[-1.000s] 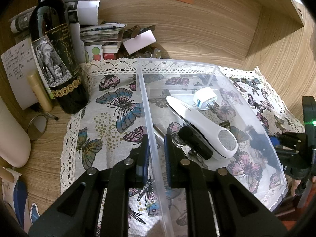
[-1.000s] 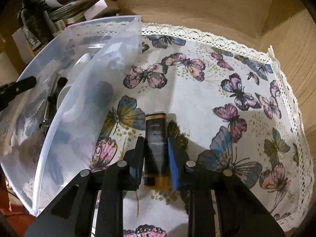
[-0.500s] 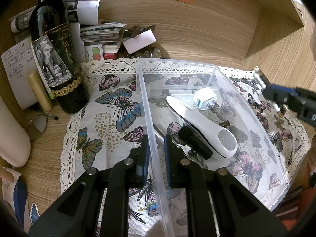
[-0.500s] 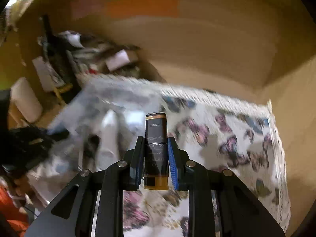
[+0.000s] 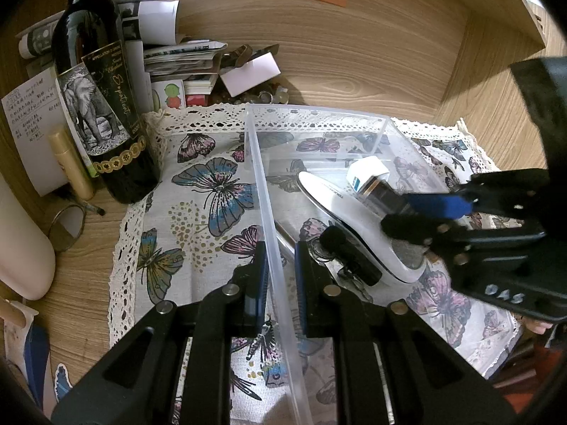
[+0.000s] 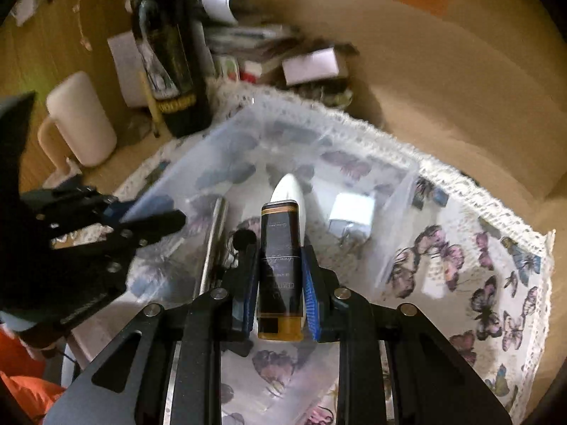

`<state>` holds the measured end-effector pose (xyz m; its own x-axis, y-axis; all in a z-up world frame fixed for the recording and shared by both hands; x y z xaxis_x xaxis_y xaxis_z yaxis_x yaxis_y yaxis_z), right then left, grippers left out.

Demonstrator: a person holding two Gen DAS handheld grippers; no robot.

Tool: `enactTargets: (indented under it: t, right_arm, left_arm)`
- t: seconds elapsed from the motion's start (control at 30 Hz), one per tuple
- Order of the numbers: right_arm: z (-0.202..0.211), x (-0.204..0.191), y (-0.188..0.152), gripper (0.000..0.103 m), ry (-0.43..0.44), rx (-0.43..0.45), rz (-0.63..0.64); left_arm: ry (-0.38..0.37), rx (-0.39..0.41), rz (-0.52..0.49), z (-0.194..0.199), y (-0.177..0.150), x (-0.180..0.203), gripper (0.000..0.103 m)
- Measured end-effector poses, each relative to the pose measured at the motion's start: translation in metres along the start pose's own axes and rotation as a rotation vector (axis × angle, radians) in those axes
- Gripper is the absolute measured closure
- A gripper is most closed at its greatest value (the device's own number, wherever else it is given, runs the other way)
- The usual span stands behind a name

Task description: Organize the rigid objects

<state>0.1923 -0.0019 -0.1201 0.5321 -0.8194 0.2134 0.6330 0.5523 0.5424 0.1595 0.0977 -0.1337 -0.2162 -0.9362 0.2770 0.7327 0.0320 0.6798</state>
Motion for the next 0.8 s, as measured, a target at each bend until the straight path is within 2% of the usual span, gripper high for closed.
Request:
enactTargets:
  t: [0.3, 0.4, 0.53, 0.8]
  right_arm:
    - [-0.01, -0.005, -0.004, 0.082, 0.042, -0.049, 0.021]
    - [-0.005, -0.003, -0.003, 0.08, 0.042, -0.028, 0.019]
    - [0.008, 0.003, 0.0, 0.066, 0.023, 0.016, 0.0]
    - [0.041, 0.021, -0.002, 0.052, -0.024, 0.125, -0.046]
  left_arm:
    - [0.0, 0.0, 0.0, 0.0, 0.0, 0.0, 0.09]
    - [0.001, 0.0, 0.0, 0.0, 0.0, 0.0, 0.09]
    - [0.012, 0.006, -0.001, 0.003, 0.0, 0.0, 0.09]
    - [0.049, 0.062, -0.033, 0.028, 0.009, 0.012, 0.09]
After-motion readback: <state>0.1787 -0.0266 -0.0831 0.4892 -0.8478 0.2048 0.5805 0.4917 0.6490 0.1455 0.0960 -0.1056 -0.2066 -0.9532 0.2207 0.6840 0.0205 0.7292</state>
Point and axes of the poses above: each gripper's, at about its wrist camera, not at the fingertips, and z roughly against the way its jaws point, x to its right, y to its top, the point moved 5 cm from there along -z, roughly the way its jaws point, and after that the axes turned 14 degrees about -y, right-handed, at the moved point
